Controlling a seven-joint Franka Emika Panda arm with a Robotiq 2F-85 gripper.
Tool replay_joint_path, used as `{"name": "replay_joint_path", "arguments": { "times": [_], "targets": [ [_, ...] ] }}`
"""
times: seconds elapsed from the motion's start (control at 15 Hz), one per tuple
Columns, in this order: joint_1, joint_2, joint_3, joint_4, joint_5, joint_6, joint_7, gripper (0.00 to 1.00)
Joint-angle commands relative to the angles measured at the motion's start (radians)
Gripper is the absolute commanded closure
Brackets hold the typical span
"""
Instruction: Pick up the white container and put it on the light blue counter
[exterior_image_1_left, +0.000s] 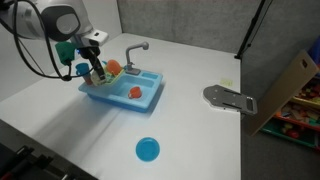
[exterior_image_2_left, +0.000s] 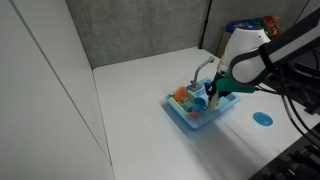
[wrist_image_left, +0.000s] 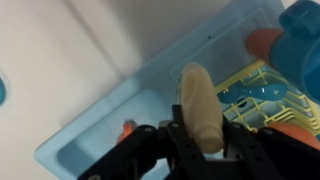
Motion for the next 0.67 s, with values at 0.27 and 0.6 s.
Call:
{"name": "replay_joint_path", "arguments": {
  "times": [0.27,0.6],
  "targets": [
    [0.019,0.064,-0.010,0.070,-0.005,-0.029,0.051,0.90],
    [0.023,0.086,-0.007,0.087,0.001,-0.035,0.049,0.89]
  ]
}}
